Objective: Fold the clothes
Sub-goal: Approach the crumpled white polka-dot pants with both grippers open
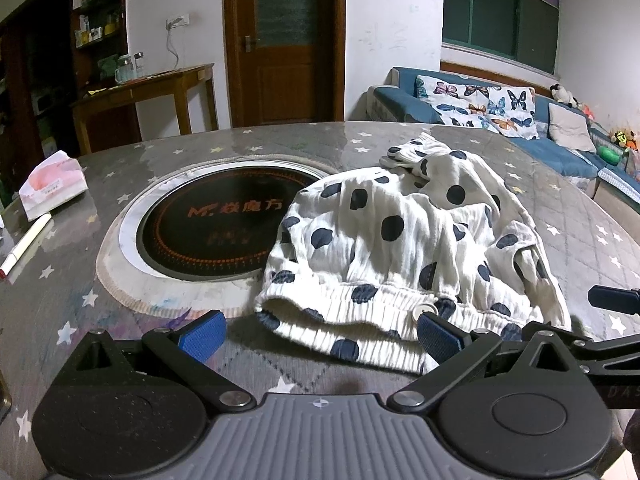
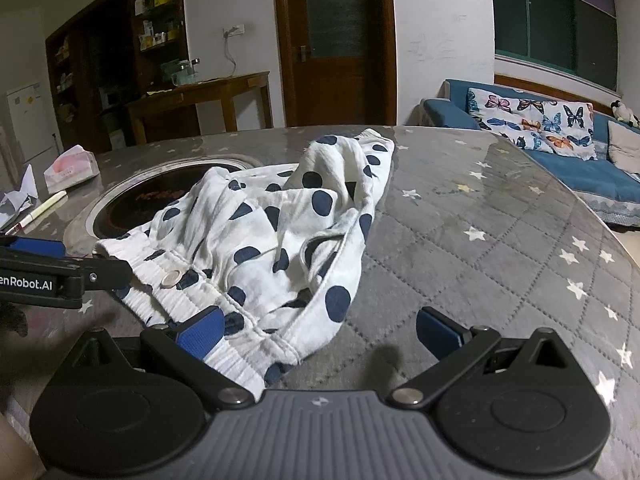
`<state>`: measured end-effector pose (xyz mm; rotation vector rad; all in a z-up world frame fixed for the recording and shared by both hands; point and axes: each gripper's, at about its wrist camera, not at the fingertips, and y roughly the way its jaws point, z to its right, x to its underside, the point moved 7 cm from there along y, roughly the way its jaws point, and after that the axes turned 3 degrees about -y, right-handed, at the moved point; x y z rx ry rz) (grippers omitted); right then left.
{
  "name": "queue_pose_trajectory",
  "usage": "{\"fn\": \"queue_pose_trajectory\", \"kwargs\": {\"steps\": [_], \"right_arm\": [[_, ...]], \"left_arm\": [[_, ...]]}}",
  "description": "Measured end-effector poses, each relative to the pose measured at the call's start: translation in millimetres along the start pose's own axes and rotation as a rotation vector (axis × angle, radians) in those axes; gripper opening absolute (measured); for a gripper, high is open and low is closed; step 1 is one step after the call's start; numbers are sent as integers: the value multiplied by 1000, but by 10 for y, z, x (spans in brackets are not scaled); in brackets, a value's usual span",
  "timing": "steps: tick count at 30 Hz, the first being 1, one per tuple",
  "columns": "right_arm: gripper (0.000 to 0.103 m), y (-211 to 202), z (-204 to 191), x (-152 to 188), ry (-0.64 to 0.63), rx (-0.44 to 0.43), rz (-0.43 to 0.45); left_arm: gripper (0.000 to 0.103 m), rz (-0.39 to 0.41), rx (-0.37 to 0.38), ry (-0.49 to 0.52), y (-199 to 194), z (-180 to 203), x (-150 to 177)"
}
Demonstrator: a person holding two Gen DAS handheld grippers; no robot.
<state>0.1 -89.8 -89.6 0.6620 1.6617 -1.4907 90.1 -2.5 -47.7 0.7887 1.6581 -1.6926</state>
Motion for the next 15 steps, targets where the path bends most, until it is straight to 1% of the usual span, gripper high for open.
{"fn": "queue_pose_trajectory", "kwargs": {"steps": [3,7,10,15], "right_arm": [[103,62,-32,-31,5,-4,-5],[103,70,-176,-15,8,-6,-9],[103,179,-71,-139,15,-12,-14],[103,273,33,-236,23,-19,-20]], "left_arm": [[103,-1,-5,-1,42,-17,-35],[103,-2,-6,0,82,-20,-66],[103,-5,-5,2,108,-7,-85],[103,-8,2,5,151,16,-114]]}}
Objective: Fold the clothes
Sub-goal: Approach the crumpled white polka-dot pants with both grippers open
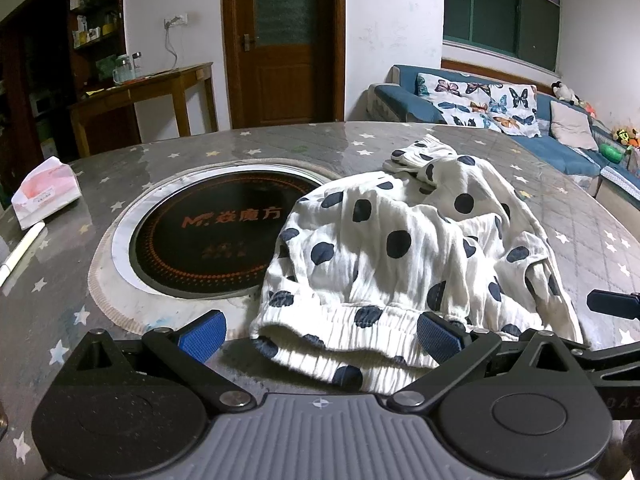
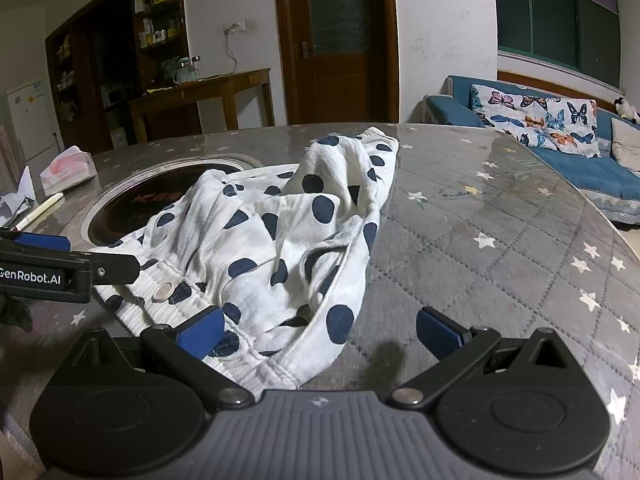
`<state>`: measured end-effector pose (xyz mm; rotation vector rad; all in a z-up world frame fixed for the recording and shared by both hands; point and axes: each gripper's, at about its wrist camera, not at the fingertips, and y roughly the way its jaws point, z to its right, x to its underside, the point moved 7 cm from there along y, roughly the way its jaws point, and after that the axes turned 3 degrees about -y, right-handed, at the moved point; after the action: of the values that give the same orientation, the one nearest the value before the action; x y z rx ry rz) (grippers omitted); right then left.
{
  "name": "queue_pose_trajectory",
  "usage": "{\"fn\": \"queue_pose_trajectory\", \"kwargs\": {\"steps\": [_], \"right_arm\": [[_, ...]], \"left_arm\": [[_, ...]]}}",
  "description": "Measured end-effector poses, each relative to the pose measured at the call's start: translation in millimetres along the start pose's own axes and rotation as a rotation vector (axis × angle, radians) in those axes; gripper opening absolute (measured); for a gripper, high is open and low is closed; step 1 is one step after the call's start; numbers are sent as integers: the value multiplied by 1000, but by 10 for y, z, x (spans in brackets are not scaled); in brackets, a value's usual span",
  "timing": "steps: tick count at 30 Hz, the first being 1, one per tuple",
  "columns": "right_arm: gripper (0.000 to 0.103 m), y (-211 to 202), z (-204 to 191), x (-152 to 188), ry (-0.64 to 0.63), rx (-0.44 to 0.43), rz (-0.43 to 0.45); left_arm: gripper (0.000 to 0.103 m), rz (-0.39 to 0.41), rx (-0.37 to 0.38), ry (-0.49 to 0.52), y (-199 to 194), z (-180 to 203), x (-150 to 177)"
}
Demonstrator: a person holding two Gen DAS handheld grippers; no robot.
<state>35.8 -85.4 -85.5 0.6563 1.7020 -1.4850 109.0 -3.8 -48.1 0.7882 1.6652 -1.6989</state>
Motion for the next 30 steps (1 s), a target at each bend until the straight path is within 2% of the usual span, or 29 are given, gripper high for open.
{"fn": "queue_pose_trajectory", "kwargs": {"steps": [8,19,30], "right_arm": [[103,161,290,-195,6,-17,-11],[103,359,1006,-399,0,-48,-17],[103,368,1206,-422,1,-57,-26]], "left_arm": [[103,-3,-4,6,68,2,-59],[103,-11,-11,12,157,-6,-122],[103,-15,-29,7,303,-91,-220]]}}
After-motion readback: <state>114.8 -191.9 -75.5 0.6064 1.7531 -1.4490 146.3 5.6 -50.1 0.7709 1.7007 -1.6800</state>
